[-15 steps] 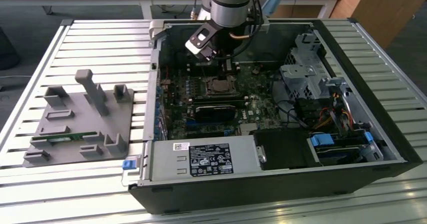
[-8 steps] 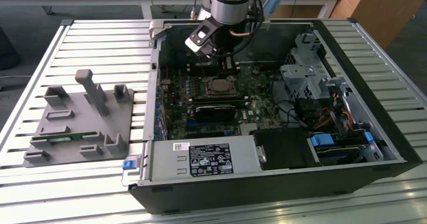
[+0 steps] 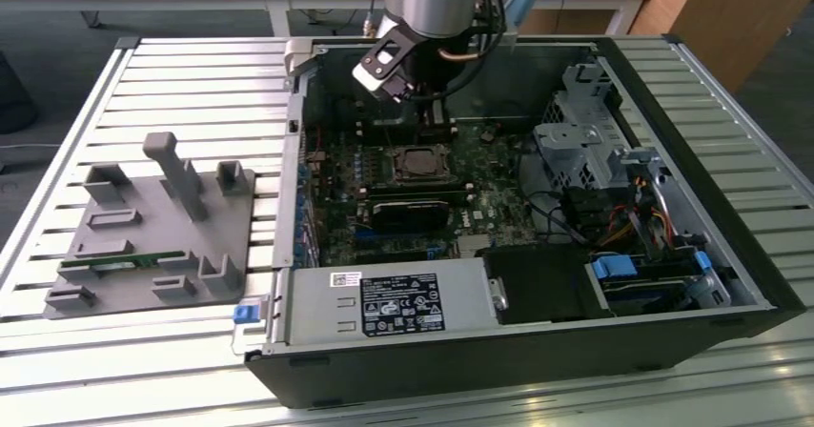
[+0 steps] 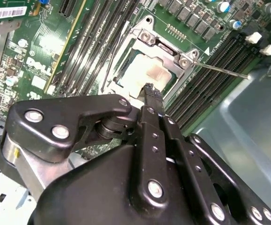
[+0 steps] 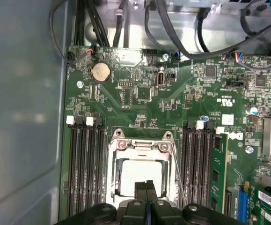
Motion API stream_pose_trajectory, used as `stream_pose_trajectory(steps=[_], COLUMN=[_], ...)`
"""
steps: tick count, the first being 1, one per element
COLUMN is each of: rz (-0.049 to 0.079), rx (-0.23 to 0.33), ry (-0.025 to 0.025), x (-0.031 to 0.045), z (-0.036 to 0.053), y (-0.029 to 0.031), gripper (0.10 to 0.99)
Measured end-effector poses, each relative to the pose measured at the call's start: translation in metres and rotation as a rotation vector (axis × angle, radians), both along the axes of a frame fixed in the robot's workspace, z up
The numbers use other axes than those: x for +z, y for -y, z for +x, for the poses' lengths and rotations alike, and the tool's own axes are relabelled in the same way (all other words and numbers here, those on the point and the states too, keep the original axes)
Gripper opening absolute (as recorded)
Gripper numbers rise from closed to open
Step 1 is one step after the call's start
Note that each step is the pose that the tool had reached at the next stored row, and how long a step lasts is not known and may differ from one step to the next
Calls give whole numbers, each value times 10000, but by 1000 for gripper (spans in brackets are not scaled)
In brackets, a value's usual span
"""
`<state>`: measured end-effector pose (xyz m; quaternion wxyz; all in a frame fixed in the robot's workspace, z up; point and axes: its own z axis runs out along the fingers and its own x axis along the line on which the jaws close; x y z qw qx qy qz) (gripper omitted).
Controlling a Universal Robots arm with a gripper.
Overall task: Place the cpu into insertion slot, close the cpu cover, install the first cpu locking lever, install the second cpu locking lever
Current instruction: 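Install the first cpu locking lever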
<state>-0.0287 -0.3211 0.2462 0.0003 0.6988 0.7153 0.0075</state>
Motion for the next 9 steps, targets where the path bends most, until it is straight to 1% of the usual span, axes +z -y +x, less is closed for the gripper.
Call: stream_pose_trajectory(steps=[6, 9], rz=[0, -1], rx=[-1, -4], ry=[30, 45], x=[136, 220], z=[0, 0], y=[0, 0], gripper=[106, 106])
